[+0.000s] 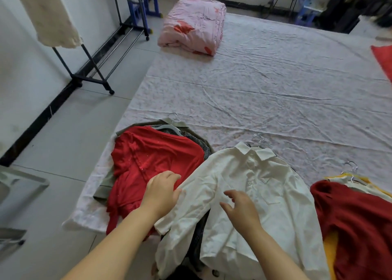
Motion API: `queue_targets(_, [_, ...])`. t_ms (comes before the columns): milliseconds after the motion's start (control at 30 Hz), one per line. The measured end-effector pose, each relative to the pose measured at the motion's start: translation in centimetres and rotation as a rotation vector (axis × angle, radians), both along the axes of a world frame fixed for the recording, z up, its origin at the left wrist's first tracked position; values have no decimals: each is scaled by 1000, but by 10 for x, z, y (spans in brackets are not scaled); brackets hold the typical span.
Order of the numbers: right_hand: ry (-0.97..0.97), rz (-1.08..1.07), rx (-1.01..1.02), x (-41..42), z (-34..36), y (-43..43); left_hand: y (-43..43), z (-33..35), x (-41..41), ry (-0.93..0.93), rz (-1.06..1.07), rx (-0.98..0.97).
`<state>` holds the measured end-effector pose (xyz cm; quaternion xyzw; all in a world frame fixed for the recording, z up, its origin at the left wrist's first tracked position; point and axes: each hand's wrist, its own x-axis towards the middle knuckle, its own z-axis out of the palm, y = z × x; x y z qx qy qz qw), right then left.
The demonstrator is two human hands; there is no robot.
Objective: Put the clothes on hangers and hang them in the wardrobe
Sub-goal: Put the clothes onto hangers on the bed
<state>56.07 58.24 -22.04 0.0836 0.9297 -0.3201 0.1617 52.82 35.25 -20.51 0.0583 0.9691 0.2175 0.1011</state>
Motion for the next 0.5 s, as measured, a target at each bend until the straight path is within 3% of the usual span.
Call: queue_targets(500, [-38,109,-37,-55,-20,-49,-53,1,-8,-54,134,-28])
